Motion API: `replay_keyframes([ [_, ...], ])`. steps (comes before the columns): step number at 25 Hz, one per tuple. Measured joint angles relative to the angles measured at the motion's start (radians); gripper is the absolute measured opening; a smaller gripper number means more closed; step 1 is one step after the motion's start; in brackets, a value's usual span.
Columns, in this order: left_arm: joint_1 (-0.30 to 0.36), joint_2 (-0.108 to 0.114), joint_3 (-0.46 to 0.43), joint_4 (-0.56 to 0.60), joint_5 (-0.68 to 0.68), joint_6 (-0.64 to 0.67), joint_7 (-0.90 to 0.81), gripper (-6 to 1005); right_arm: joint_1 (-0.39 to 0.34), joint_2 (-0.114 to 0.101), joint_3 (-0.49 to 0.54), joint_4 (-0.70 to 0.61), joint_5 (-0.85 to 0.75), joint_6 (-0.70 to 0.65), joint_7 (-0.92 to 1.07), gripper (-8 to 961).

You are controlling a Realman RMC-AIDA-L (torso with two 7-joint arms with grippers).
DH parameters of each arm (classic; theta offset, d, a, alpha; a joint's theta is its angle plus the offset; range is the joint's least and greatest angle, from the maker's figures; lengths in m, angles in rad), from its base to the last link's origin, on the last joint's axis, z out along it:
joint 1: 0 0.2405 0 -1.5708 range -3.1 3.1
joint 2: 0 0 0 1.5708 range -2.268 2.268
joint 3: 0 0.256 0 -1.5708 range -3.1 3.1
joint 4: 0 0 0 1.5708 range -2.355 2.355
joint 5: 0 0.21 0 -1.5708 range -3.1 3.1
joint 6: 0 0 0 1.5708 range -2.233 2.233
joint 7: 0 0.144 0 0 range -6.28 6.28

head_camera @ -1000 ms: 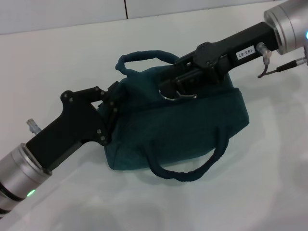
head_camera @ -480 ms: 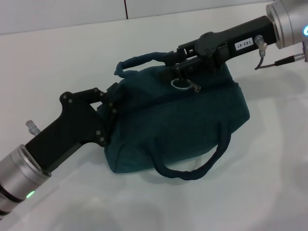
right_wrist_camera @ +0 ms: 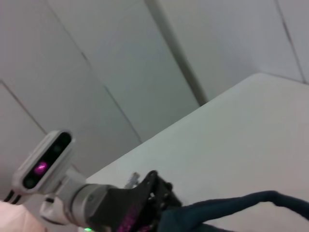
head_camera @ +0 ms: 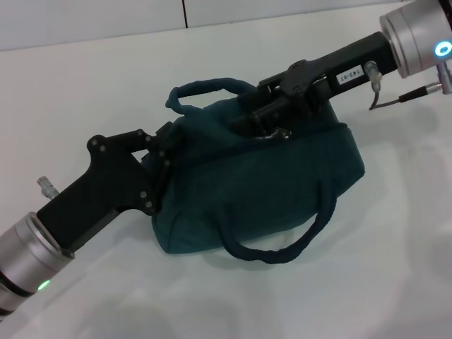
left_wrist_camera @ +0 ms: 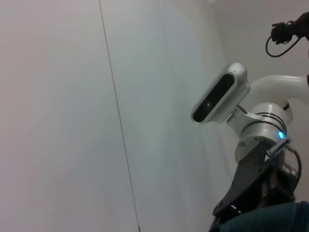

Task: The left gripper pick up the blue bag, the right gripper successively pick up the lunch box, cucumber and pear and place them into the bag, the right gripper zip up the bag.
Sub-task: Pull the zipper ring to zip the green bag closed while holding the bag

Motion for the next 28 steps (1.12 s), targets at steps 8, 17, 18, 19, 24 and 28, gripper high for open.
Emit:
replay_keyframes([
  [8,-0.002,0.000,0.000,0.003,0.000,-0.004,0.002,57,0.034,-0.002,0.005,0.032,0.003,-0.095,0.012,801],
  [17,-0.005,0.000,-0.001,0.006,-0.001,-0.012,0.005,57,0.038,-0.003,0.042,0.027,0.014,-0.170,0.012,799],
  [18,-0.005,0.000,-0.001,0.006,-0.001,-0.013,0.005,57,0.038,-0.004,0.046,0.028,0.014,-0.175,0.012,799],
  [19,-0.005,0.000,-0.002,0.006,-0.001,-0.013,0.005,57,0.038,-0.006,0.048,0.028,0.014,-0.182,0.011,799],
  [24,-0.005,0.000,-0.002,0.007,-0.009,-0.018,0.005,57,0.032,-0.012,0.064,0.024,0.015,-0.194,0.003,797],
  [28,-0.007,0.000,-0.002,0.007,-0.010,-0.023,0.004,57,0.014,-0.024,0.111,0.024,0.014,-0.205,-0.001,797],
])
